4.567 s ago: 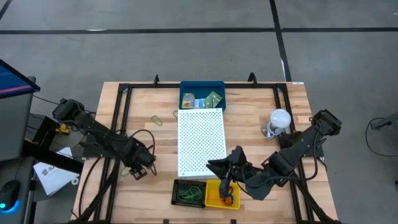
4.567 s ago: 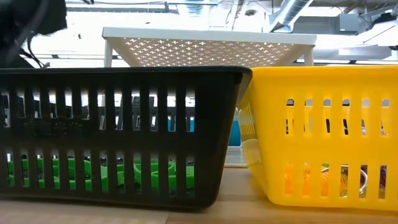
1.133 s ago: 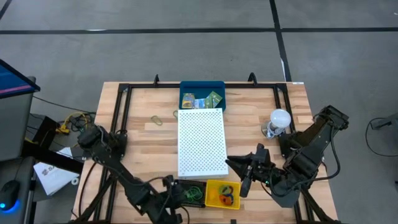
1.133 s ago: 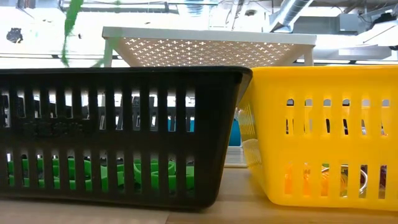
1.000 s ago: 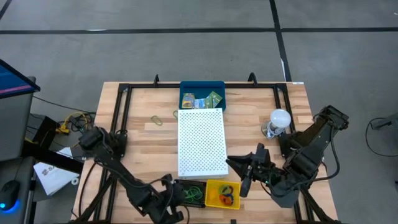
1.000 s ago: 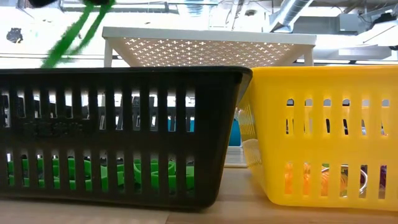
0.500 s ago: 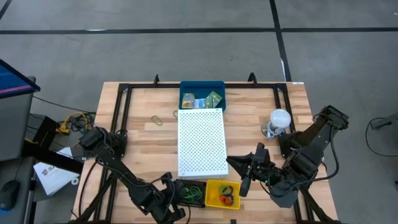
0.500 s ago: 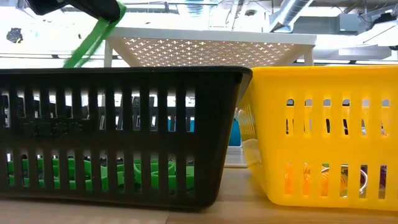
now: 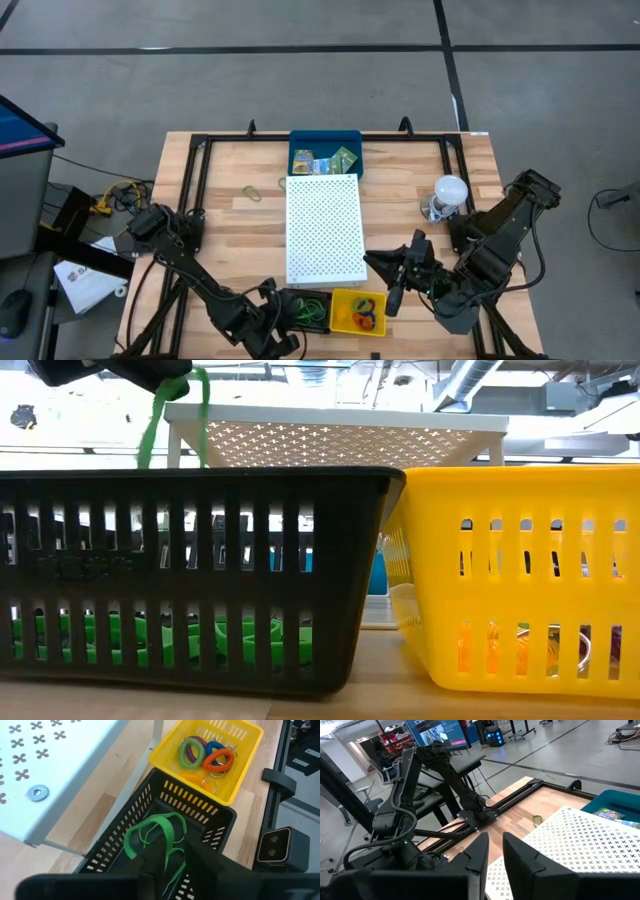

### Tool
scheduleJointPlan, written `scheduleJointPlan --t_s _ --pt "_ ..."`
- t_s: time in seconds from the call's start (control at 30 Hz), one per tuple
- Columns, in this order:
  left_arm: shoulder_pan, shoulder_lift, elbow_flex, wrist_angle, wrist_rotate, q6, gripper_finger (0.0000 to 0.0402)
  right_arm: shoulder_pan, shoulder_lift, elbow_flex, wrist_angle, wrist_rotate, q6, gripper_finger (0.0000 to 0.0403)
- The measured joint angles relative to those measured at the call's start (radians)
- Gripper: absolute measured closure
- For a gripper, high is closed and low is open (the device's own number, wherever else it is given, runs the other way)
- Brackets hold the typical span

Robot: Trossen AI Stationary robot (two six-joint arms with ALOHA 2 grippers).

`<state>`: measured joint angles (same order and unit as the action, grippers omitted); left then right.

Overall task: Pick & Place Office Desk Supplies
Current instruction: Put the green rubber band into the black bin

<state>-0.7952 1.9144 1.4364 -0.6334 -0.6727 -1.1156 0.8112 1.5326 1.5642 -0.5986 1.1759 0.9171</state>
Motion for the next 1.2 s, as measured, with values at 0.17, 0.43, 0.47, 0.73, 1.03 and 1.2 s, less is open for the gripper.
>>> scheduleJointPlan --t_s 0.17,0.43,0.47,0.73,1.03,1.2 --pt "0.0 -0.001 0.0 0.0 0.0 0.001 0.0311 0.0 0.0 0.0 0.0 0.0 0.0 0.0347" --pt "0.0 -0.014 0.0 0.001 -0.003 0.0 0.03 0.0 0.0 0.0 0.0 0.0 0.0 0.0346" --pt "0.0 -0.024 0.0 0.0 -0.016 -0.006 0.03 0.0 0.0 0.0 0.001 -0.001 0.0 0.0346" --pt "0.007 -0.281 0.0 -0.013 -0.136 0.205 0.03 0.0 0.0 0.0 0.001 -0.001 0.026 0.0346" --pt "0.426 -0.638 -0.06 -0.04 -0.3 0.421 0.03 -0.008 0.0 0.0 0.0 0.008 0.026 0.0346" --pt "0.942 -0.807 -0.056 0.067 0.081 0.584 0.03 -0.032 -0.002 0.0 -0.001 0.009 0.043 0.0346"
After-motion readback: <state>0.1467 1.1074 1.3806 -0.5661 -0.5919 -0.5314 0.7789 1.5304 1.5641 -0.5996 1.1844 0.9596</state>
